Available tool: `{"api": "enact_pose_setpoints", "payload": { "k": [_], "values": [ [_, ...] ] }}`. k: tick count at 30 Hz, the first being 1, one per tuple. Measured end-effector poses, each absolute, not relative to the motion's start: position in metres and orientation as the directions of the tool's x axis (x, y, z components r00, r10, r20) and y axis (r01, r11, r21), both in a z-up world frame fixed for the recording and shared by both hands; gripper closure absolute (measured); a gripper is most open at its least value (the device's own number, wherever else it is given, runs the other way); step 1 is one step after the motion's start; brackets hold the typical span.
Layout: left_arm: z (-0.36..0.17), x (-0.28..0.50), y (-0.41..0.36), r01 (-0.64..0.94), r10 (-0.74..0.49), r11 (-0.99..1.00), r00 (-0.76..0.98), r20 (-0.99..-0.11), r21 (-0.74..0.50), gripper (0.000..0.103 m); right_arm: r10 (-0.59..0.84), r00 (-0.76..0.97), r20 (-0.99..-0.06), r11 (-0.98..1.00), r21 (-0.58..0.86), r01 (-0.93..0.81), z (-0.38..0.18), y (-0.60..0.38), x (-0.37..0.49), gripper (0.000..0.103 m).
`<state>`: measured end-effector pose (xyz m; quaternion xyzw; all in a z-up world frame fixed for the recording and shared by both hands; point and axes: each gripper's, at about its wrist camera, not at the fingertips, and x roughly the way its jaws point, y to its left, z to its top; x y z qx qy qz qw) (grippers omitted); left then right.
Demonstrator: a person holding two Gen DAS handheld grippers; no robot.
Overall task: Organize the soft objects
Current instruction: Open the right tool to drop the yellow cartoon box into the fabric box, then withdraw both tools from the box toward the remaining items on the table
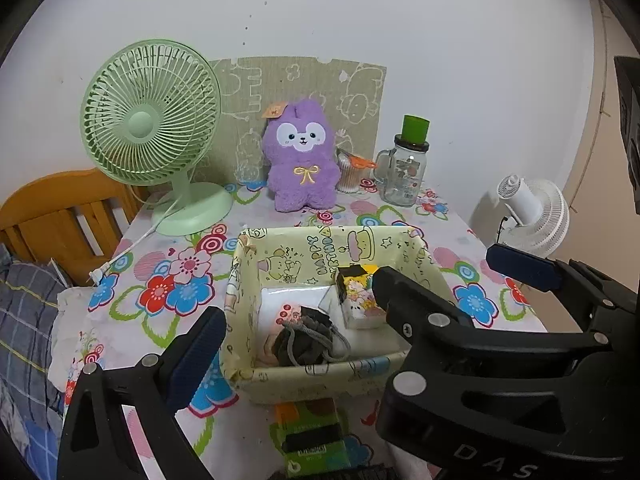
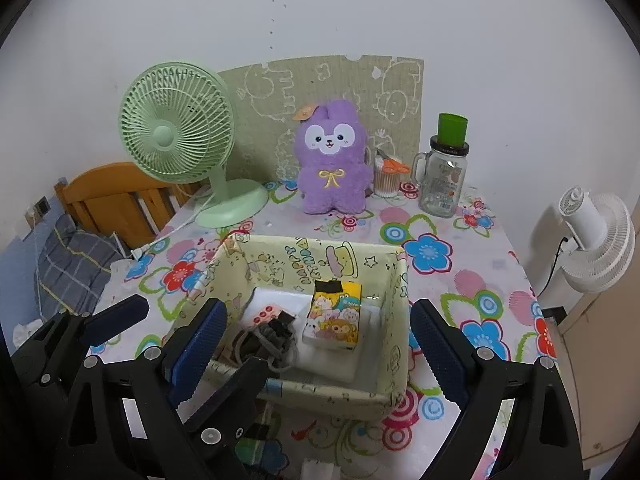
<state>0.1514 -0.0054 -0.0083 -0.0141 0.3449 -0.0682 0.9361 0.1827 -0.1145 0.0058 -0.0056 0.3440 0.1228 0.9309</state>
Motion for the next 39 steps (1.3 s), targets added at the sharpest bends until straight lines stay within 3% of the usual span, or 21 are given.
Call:
{"api": "enact_pose_setpoints", "payload": {
  "k": [39],
  "values": [
    [-0.003, 0.060, -0.013, 0.124, -0.131, 0.991, 0.795, -0.592, -0.053, 0.000, 0.238, 0.776, -0.584, 0.968, 0.071, -0.243, 0.011, -0.128, 0.085, 0.008]
  ]
}}
